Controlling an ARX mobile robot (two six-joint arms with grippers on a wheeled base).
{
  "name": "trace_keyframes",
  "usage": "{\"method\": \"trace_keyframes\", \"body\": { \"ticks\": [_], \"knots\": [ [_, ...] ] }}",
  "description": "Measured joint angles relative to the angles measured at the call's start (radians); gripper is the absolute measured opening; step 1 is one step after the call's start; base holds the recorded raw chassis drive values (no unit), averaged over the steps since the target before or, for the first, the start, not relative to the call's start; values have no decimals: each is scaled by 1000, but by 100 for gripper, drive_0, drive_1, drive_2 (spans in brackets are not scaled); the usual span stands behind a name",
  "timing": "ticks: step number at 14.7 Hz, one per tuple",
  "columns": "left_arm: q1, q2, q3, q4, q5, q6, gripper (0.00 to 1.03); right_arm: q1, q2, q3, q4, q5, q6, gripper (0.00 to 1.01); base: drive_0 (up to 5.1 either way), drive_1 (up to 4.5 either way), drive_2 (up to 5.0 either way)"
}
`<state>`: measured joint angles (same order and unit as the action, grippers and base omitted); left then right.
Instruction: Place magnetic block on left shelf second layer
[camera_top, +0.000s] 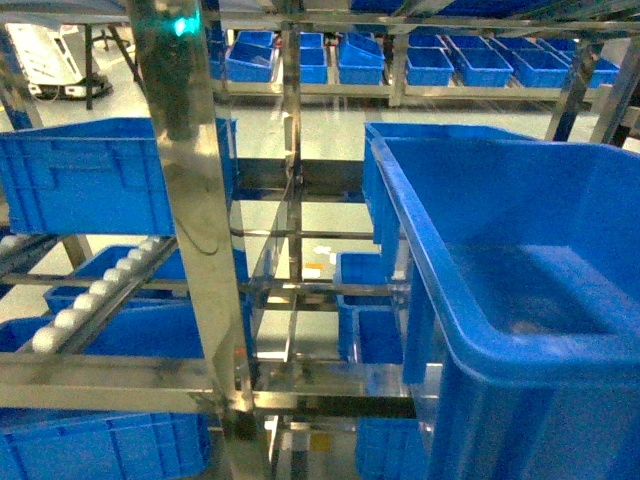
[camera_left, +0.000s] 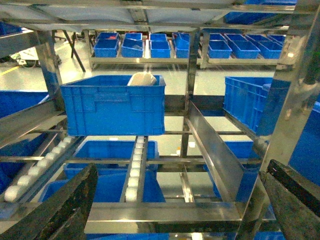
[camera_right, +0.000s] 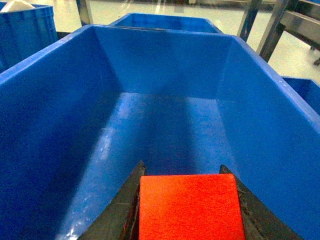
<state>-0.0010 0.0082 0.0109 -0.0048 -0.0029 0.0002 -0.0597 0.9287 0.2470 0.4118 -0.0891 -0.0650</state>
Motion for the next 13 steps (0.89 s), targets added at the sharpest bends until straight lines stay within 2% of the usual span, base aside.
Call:
{"method": "trace_keyframes", "body": {
  "ticks": [12,13],
  "knots": [
    [0,0,0,1,2,0,98,2,9,0,-12,0,1,34,-489,344,123],
    [0,0,0,1,2,0,98,25,75,11,20,0,17,34,-489,344,123]
  ]
}}
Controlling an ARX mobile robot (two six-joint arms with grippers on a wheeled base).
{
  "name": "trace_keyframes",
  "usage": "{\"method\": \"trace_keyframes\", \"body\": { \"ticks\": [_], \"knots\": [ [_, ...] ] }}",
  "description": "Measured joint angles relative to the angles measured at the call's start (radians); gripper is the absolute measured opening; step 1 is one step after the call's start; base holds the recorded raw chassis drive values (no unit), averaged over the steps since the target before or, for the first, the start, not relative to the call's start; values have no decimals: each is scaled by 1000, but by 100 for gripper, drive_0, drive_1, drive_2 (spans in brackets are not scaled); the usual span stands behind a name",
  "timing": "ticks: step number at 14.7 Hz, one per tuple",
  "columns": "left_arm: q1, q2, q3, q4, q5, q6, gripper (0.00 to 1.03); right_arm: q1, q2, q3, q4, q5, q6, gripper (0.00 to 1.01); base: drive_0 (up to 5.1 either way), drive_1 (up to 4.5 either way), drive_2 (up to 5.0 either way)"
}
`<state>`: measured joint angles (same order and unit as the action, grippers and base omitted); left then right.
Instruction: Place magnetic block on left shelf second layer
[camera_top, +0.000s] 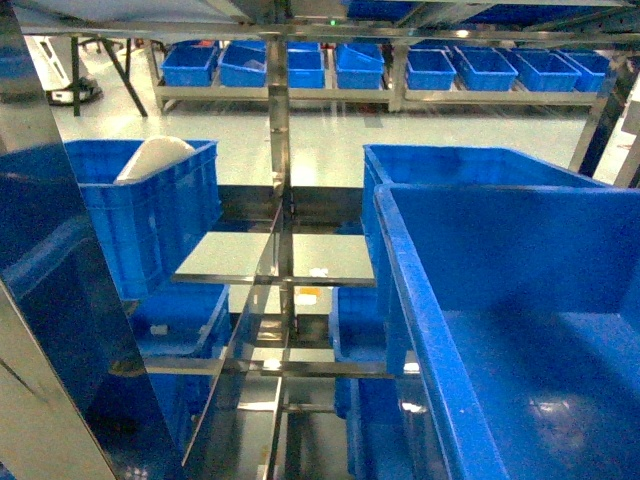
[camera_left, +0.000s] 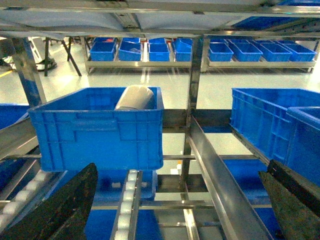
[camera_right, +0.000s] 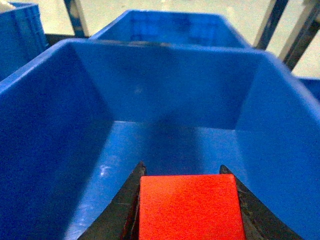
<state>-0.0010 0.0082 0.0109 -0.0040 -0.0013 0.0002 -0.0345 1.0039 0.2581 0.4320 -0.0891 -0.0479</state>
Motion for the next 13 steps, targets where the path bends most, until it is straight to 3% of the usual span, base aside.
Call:
{"method": "trace_keyframes", "body": {
  "ticks": [3,6,7,9,11,12,13],
  "knots": [
    [0,0,0,0,0,0,98,44,311,82,81,4,61,34,-489,344,123],
    [0,0,0,0,0,0,98,65,544,115,235,75,79,34,-489,344,123],
    [0,0,0,0,0,0,98,77,537,105,258,82,87,40,-489,344,123],
    [0,0,0,0,0,0,98,95,399,64,259,99,72,66,0,0,0],
    [0,0,0,0,0,0,98,89,234,3,188,97,7,93,0,0,0],
    [0,0,0,0,0,0,98,66,134,-7,114,76,-14,99,0,0,0],
    [0,0,0,0,0,0,98,45,34,-7,42,58,-26,97,0,0,0]
  ]
}}
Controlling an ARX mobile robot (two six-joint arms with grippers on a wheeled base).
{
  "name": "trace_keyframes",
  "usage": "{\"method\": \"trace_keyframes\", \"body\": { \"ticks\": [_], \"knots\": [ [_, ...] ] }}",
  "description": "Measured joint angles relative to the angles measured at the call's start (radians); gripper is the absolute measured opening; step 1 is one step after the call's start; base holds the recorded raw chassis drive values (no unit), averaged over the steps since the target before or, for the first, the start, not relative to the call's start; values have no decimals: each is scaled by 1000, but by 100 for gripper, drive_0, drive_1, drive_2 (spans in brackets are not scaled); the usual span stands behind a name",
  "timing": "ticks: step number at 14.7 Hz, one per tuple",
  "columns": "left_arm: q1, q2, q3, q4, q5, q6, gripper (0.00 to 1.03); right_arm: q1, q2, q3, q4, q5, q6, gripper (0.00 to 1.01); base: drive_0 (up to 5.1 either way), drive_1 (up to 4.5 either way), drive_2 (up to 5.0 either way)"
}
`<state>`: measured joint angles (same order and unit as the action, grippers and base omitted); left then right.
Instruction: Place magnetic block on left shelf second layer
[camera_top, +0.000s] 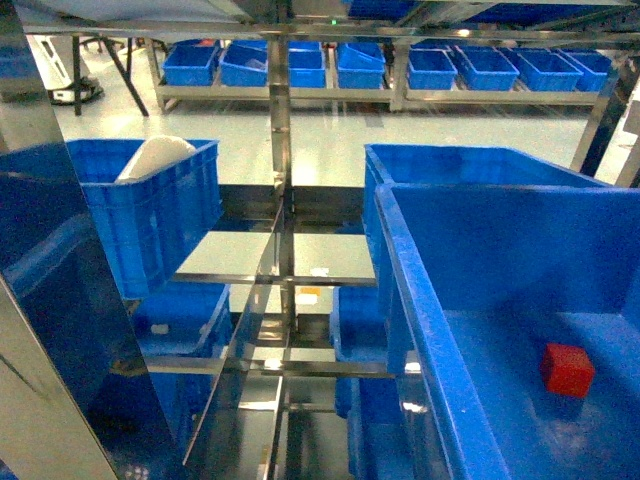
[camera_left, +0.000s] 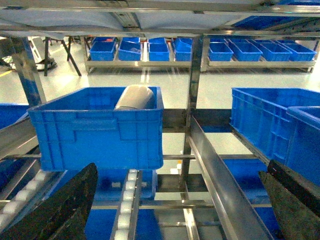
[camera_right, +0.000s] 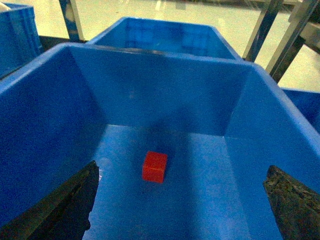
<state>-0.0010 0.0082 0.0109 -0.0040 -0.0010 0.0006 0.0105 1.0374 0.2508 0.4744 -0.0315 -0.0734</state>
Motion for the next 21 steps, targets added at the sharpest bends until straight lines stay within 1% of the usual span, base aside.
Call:
{"method": "trace_keyframes", "body": {
  "ticks": [1,2,3,4,5,6,7,8,13,14,15,16,17,18,19,21],
  "knots": [
    [0,0,0,0,0,0,98,-19,-122,0,-95,-19,-6,98,0,0,0],
    [0,0,0,0,0,0,98,-27,-223,0,-171,-28,-11,98,0,0,0],
    [0,0,0,0,0,0,98,-35,-322,-2,-233,-30,-37,98,0,0,0],
    [0,0,0,0,0,0,98,-60,-393,-2,-308,-51,-48,98,0,0,0],
    [0,0,0,0,0,0,98,-91,-441,-3,-356,-76,-55,98,0,0,0],
    [0,0,0,0,0,0,98,-126,-480,-5,-376,-116,-49,98,0,0,0],
    [0,0,0,0,0,0,98,-146,-510,-6,-372,-145,-29,98,0,0,0],
    [0,0,0,0,0,0,98,-148,-515,-6,-370,-153,-18,98,0,0,0],
    [0,0,0,0,0,0,98,-148,-510,-6,-373,-153,-6,98,0,0,0],
    [0,0,0,0,0,0,98,-145,-510,-19,-325,-144,5,96,0,0,0],
    [0,0,0,0,0,0,98,-120,-539,-77,-180,-88,33,84,0,0,0],
    [0,0,0,0,0,0,98,-64,-579,-117,-149,-11,50,69,0,0,0],
    [0,0,0,0,0,0,98,-9,-604,-135,-157,18,55,57,0,0,0],
    [0,0,0,0,-1,0,98,-5,-625,-148,-167,22,56,44,0,0,0],
    [0,0,0,0,0,0,98,-12,-649,-165,-180,31,58,31,0,0,0],
    [0,0,0,0,0,0,98,-11,-700,-186,-206,32,58,3,0,0,0]
  ]
}}
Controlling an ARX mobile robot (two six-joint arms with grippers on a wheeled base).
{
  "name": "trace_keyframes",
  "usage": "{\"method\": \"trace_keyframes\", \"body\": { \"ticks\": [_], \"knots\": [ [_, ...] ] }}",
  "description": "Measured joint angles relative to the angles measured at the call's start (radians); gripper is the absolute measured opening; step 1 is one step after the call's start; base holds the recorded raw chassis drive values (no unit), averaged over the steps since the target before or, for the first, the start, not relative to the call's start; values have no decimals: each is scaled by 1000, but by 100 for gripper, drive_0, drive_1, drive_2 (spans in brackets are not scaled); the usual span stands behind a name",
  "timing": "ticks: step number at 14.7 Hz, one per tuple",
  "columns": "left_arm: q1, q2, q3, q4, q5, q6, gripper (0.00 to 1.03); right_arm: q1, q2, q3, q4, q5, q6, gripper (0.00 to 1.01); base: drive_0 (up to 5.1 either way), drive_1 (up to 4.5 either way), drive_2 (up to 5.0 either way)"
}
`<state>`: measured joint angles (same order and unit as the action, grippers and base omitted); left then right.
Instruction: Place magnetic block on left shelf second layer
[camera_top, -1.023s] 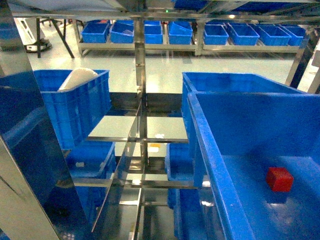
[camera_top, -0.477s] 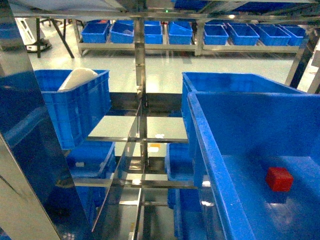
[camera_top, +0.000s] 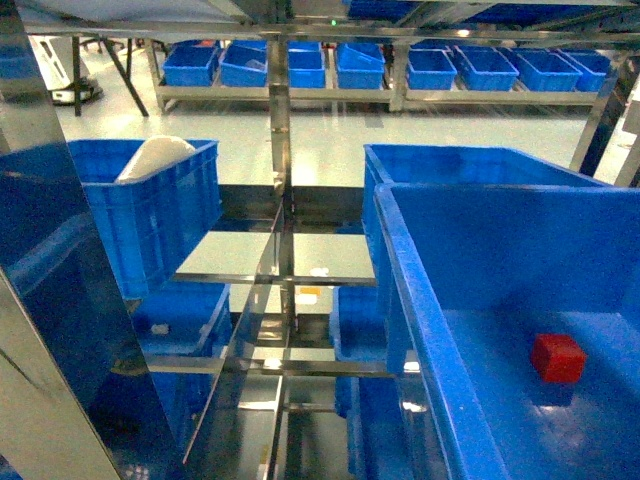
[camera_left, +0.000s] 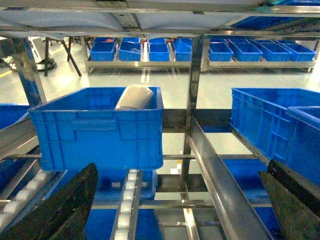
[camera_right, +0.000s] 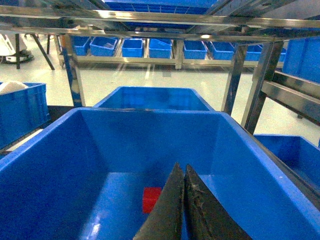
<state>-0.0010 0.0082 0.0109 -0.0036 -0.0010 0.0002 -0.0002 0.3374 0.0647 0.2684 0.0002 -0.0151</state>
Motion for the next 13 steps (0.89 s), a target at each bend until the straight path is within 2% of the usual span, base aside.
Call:
{"method": "trace_keyframes", "body": {
  "ticks": [5,13],
  "knots": [
    [0,0,0,0,0,0,98,0,-110,-51,-44,0,2,2,0,0,0],
    [0,0,0,0,0,0,98,0,-191,-51,-135,0,4,2,0,0,0]
  ]
}}
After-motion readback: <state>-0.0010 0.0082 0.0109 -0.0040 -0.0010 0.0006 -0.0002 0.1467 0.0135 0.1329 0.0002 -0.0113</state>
